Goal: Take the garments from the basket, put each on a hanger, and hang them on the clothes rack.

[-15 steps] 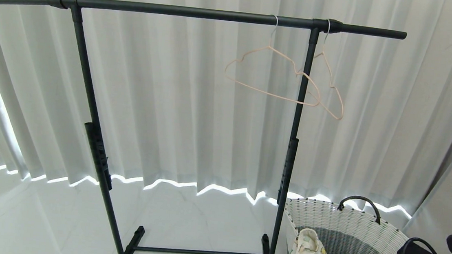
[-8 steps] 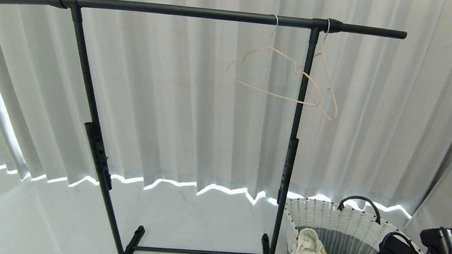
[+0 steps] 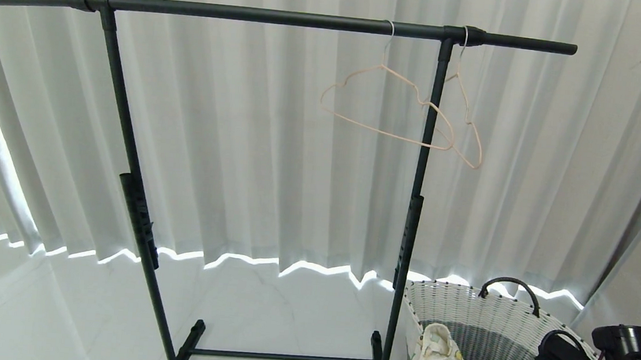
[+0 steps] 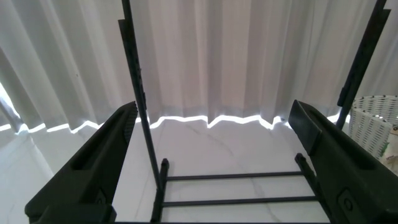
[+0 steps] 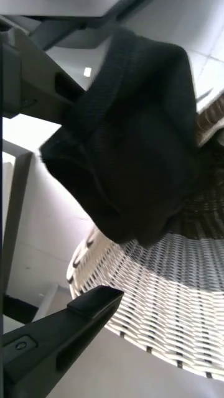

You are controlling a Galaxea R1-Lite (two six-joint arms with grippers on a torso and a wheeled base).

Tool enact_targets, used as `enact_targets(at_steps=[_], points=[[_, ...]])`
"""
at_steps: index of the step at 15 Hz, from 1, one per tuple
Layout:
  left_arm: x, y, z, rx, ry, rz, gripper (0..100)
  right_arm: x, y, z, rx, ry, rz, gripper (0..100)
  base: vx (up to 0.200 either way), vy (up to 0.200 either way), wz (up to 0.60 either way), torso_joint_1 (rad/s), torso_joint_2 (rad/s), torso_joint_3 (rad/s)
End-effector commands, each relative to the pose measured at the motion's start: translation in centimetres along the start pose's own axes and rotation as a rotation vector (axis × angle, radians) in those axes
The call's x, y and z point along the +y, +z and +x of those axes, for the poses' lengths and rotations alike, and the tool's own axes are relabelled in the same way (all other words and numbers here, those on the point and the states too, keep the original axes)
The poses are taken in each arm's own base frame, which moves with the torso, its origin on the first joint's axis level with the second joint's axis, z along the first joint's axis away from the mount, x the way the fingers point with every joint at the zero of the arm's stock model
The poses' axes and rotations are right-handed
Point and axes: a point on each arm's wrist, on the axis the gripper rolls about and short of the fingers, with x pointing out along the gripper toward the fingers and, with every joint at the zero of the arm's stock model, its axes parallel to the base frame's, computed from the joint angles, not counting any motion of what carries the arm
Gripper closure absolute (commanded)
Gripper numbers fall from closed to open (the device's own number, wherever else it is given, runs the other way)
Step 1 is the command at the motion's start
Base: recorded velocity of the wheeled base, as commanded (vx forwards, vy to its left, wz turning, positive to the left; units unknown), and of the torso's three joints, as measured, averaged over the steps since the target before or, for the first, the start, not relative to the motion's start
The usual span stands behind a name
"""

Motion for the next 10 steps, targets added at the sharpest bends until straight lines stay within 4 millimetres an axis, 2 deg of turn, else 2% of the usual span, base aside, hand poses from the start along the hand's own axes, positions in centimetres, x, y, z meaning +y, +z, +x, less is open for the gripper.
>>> enact_targets(at_steps=[1, 2, 3, 6, 10], points=[[0.0, 0.0, 0.0, 0.003, 0.000, 0.000, 0, 0.0, -0.2, 0.4, 0.011, 0.003, 0.003, 0, 0.000, 0.000, 0.00, 0.000, 0.00, 0.000], [0.0, 0.0, 0.0, 0.001, 0.000, 0.000, 0, 0.0, -0.2, 0.4, 0.012, 0.004, 0.003, 0, 0.000, 0.000, 0.00, 0.000, 0.00, 0.000], [0.0, 0.0, 0.0, 0.001, 0.000, 0.000, 0, 0.0, -0.2, 0.4, 0.012, 0.004, 0.003, 100, 0.000, 0.000, 0.00, 0.000, 0.00, 0.000], [0.0, 0.0, 0.0, 0.001, 0.000, 0.000, 0, -0.1, -0.1, 0.0, -0.009, -0.005, 0.006, 100, 0.000, 0.000, 0.00, 0.000, 0.00, 0.000], [0.0, 0.0, 0.0, 0.001, 0.000, -0.005, 0, 0.2, -0.8, -3.0, -0.072, -0.034, 0.006, 100, 0.000, 0.000, 0.00, 0.000, 0.00, 0.000]])
